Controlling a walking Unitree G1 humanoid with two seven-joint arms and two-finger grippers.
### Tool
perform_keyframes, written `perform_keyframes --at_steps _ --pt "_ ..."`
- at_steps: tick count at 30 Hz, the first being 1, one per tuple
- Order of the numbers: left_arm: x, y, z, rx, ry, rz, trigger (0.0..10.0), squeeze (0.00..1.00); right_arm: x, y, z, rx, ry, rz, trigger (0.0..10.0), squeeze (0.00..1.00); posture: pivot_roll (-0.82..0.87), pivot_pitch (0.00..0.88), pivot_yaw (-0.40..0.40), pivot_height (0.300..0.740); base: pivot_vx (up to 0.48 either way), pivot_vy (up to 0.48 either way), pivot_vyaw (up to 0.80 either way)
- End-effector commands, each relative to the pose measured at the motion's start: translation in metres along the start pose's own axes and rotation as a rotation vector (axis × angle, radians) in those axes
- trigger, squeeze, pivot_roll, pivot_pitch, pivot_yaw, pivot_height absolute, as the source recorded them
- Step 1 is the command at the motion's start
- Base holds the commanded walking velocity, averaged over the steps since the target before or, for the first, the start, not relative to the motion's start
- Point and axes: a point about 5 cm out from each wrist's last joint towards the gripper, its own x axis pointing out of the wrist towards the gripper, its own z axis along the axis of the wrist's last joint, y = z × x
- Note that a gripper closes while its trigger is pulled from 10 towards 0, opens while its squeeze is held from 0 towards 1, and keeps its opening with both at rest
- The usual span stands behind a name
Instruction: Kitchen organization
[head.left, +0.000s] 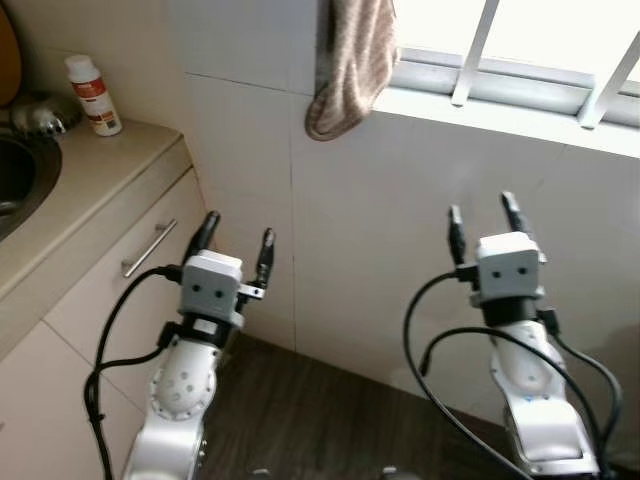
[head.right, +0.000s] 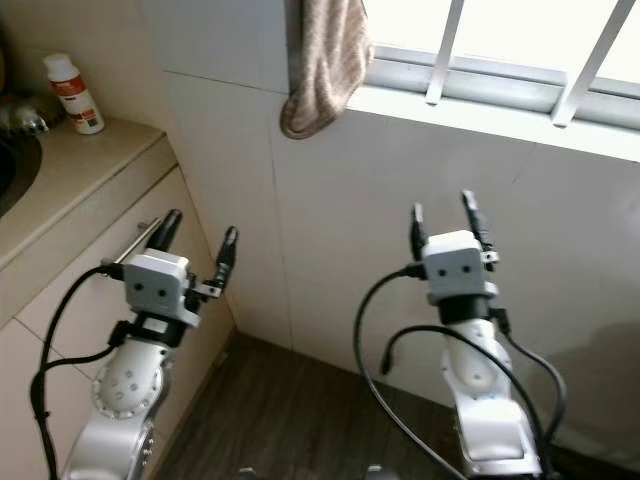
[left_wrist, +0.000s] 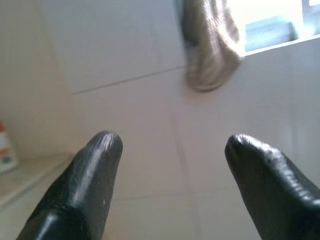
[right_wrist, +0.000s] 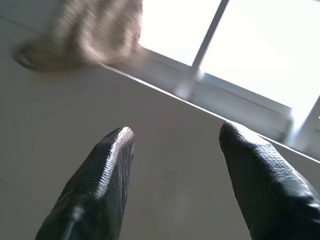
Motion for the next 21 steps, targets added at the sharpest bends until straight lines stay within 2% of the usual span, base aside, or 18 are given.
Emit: perform_keyframes --at_steps 1,6,10,21 --pt "0.0008 -0.0033 0.0031 0.002 -0.019 -0.012 10.0 0.00 0.0004 -0.0049 -0.0005 -0.015 0.000 -0.009 10.0 0.00 0.00 0.053 -0.003 0.740 0.000 0.000 0.00" --pt "0.0003 -0.0035 0.0036 0.002 -0.024 -0.012 10.0 0.00 0.0003 -0.0040 -0.0009 -0.016 0.002 -0.007 10.0 0.00 0.01 0.049 -0.002 0.740 0.000 0.000 0.00" --pt "0.0001 -0.0040 0.0027 -0.003 -0.014 -0.016 10.0 0.00 0.0001 -0.0037 -0.0008 -0.017 0.002 -0.008 10.0 0.00 0.00 0.048 0.000 0.740 0.000 0.000 -0.80" --pt "0.0006 -0.0043 0.0021 0.004 -0.008 -0.018 10.0 0.00 0.0008 -0.0042 -0.0011 -0.020 0.004 -0.010 10.0 0.00 0.00 0.057 -0.001 0.740 0.000 -0.480 0.00"
